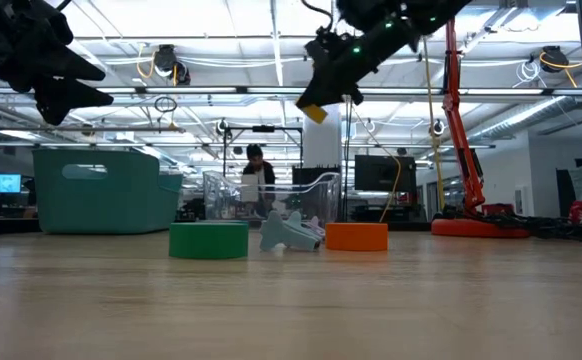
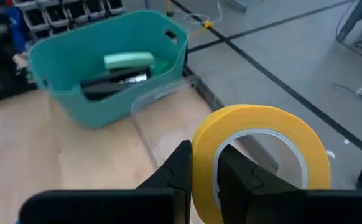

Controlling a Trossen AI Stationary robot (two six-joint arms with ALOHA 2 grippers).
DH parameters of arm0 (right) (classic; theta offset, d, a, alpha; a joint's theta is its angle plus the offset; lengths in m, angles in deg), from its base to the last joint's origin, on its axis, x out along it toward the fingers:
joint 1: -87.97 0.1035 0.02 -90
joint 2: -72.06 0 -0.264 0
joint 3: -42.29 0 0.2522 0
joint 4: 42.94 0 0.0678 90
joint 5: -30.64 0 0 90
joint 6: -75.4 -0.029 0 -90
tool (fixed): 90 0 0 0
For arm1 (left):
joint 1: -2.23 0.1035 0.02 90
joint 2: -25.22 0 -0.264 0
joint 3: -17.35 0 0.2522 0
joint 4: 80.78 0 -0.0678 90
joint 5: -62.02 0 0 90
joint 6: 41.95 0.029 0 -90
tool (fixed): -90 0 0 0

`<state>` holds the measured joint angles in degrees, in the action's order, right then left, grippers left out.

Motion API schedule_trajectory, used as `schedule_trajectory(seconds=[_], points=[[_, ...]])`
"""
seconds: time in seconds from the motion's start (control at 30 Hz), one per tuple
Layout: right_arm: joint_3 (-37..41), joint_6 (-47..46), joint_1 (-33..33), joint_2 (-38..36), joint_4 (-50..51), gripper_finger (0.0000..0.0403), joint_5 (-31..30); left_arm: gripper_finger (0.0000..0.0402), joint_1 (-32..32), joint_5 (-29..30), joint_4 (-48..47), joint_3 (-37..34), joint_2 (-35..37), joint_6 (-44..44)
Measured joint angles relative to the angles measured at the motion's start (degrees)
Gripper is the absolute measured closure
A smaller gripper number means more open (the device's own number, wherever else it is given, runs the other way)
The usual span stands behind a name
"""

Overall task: Pick and place Stapler, Stapler remover, tape
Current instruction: Put the yellow tape into the transparent bin

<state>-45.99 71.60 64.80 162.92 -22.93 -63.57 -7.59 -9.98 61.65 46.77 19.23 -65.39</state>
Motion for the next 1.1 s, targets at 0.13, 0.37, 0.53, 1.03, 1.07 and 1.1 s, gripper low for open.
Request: schedule_trajectory(seconds=[0.13, 0.37, 0.53, 1.03, 1.07, 1.1], points=[[-4.5, 0.5, -1.5, 4.4, 4.5, 0.0369, 1.6, 0.0186, 0.0, 0.1, 0.0, 0.0, 0.0, -0.3], [-9.0, 0.0, -4.2, 9.9, 6.3, 0.0369, 4.5, 0.0186, 0.0, 0.1, 0.0, 0.0, 0.0, -0.3], [-9.3, -0.7, -5.5, 12.8, 7.3, 0.0369, 4.9, 0.0186, 0.0, 0.1, -0.1, 0.0, 0.0, -0.6], [-9.3, -3.0, -8.8, 22.0, 5.4, 0.0369, 9.4, 0.0186, 0.0, 0.0, -0.1, 0.0, 0.0, -0.3], [-9.3, -3.1, -9.1, 22.3, 5.5, 0.0369, 10.4, 0.0186, 0.0, 0.0, -0.1, 0.0, 0.0, -0.3], [-9.3, -3.4, -9.2, 22.5, 5.3, 0.0369, 10.7, 0.0186, 0.0, 0.0, -0.1, 0.0, 0.0, -0.3]])
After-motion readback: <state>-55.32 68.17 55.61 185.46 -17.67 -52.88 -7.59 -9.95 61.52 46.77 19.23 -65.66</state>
